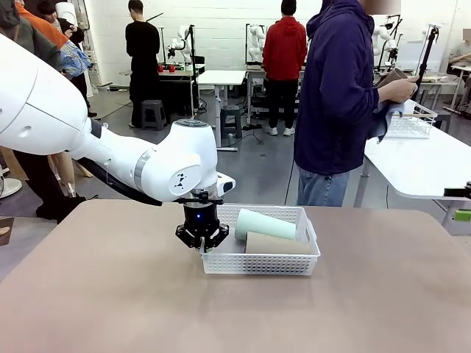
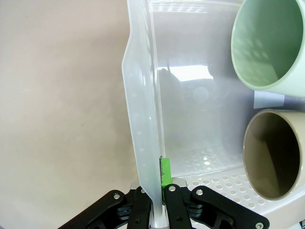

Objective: Clean and organize the cups into the basket.
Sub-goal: Pick up the Reusable plastic cup from the right side of the table and stack it inside the Organizing basket in the center of the table.

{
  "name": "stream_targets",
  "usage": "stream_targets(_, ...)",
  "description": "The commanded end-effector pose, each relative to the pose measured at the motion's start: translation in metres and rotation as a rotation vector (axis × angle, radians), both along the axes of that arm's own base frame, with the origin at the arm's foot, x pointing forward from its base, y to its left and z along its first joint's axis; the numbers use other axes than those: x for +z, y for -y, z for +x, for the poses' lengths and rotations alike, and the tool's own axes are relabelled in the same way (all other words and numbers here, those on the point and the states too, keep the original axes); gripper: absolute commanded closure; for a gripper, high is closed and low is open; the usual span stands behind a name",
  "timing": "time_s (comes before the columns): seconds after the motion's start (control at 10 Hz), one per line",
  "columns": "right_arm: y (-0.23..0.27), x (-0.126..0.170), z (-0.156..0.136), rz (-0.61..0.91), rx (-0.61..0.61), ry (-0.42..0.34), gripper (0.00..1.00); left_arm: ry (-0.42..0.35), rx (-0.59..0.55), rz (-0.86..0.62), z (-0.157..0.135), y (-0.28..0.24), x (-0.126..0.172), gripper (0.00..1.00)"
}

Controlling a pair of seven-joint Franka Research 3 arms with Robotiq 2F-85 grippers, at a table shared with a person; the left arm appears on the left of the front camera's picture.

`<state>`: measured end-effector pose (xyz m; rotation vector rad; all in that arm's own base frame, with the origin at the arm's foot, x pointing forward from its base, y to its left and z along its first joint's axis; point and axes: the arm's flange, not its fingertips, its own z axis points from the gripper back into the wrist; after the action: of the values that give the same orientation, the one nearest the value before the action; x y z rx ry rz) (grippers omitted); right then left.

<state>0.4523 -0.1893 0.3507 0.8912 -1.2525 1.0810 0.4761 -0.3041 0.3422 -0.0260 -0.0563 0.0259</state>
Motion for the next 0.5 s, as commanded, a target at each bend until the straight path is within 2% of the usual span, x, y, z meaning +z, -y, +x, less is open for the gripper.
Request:
stream_targets(0.0,0.0205,-0.0113,0.0066,0.032,0.016,0.048,0.00,0.000,-0.003,0.003,-0.0016,0.0003,0.0001,1.00)
stream_targets(0.4,0.0257,-0.0143,0.0094,0.015,0.104,0.039,0.00,0.000,-0.003,0.003,-0.0016,0.0003,0.0001,1.00)
